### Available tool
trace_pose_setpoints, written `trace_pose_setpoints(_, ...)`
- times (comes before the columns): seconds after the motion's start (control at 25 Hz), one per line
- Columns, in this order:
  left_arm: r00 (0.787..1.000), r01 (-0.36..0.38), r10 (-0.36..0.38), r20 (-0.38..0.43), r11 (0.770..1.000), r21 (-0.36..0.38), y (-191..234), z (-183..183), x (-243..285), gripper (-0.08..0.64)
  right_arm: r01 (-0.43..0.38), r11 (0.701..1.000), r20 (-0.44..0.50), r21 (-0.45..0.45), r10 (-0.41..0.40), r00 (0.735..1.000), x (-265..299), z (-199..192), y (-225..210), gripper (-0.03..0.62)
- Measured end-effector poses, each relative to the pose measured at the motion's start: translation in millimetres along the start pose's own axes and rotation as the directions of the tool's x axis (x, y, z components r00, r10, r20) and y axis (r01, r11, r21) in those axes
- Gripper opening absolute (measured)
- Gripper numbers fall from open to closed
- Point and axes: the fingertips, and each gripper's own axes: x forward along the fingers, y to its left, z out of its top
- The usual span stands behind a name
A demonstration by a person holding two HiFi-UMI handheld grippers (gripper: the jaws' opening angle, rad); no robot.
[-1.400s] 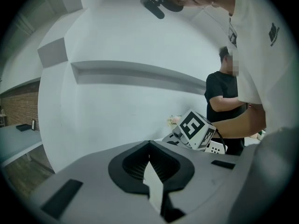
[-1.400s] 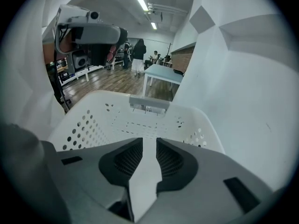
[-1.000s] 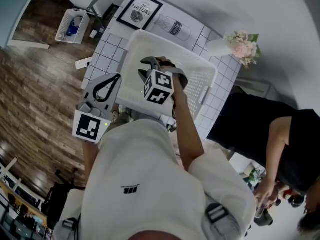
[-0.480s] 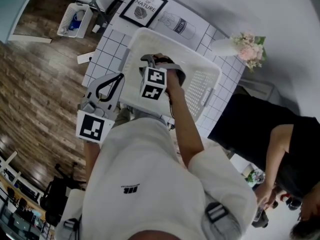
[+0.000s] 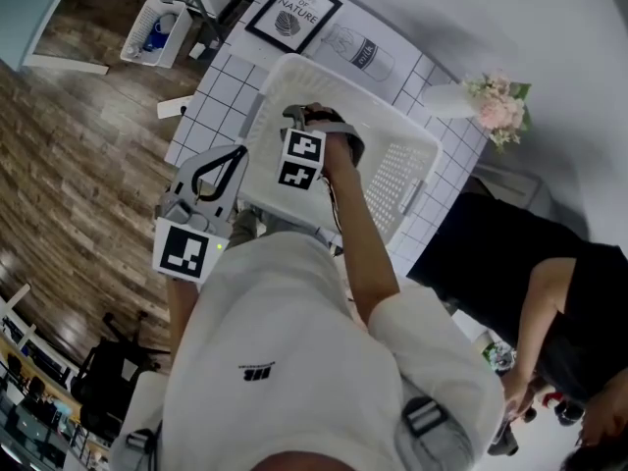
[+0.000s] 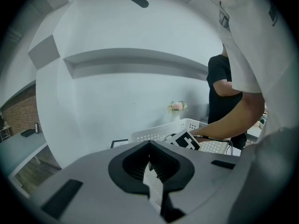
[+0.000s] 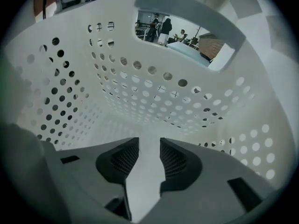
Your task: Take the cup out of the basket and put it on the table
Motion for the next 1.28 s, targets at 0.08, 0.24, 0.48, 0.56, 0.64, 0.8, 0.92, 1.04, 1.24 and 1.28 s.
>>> trace_pose_setpoints(0.08, 1.000, -0.003, 0.003, -0.002, 1.000, -0.004, 0.1, -1.2, -0.4, 0.008, 0.002, 1.000, -0.006, -0.002, -0.002, 1.000, 4.1, -1.4, -0.3, 0.126)
trace_pose_setpoints(0.24, 1.000, -0.006, 0.006, -0.012, 1.000, -0.004, -0.7, -3.0, -0.7, 0.008, 0.008, 1.000, -0.021, -0.016, -0.008, 1.000, 11.4, -4.8, -0.5, 0.126)
trace_pose_setpoints(0.48, 1.000, -0.008, 0.008, -0.010, 1.000, 0.001, 0.7, -3.4, -0.8, 0.009, 0.010, 0.999, -0.041, -0.038, -0.011, 0.999, 20.0, -9.1, 1.8, 0.100)
trace_pose_setpoints(0.56, 1.000, -0.009, 0.009, -0.009, 1.000, -0.001, 0.7, -3.9, -1.1, 0.008, 0.024, 0.999, -0.033, -0.042, -0.025, 0.999, 19.9, -8.0, 0.3, 0.040)
trace_pose_setpoints(0.64, 1.000, -0.010, 0.010, -0.011, 1.000, -0.006, 0.3, -4.3, -1.3, 0.009, 0.022, 0.999, -0.029, -0.044, -0.024, 0.999, 19.8, -7.4, 1.3, 0.030)
trace_pose_setpoints(0.8, 1.000, -0.009, 0.009, -0.014, 1.000, 0.001, -0.7, -3.3, -1.1, 0.009, 0.013, 0.999, -0.018, -0.046, -0.014, 1.000, 17.9, -5.8, 4.6, 0.025)
trace_pose_setpoints(0.92, 1.000, -0.003, 0.003, -0.016, 1.000, 0.013, -2.0, -3.0, -0.5, 0.009, 0.010, 0.999, -0.005, -0.044, -0.011, 1.000, 14.5, -3.0, 5.9, 0.023)
trace_pose_setpoints(1.04, 1.000, 0.010, -0.009, -0.013, 1.000, 0.020, -3.8, -2.0, 1.1, 0.008, 0.012, 0.999, 0.010, -0.032, -0.012, 1.000, 8.3, -0.6, 5.8, 0.023)
trace_pose_setpoints(1.24, 0.999, 0.038, -0.038, 0.004, 0.999, 0.033, -9.8, 3.6, 3.4, 0.009, 0.024, 1.000, 0.033, 0.008, -0.024, 0.999, -8.6, -0.4, 6.6, 0.023)
trace_pose_setpoints(1.28, 0.999, 0.046, -0.046, 0.008, 0.998, 0.038, -11.7, 5.2, 4.1, 0.009, 0.028, 0.999, 0.040, 0.020, -0.028, 0.999, -12.8, -0.6, 7.4, 0.023)
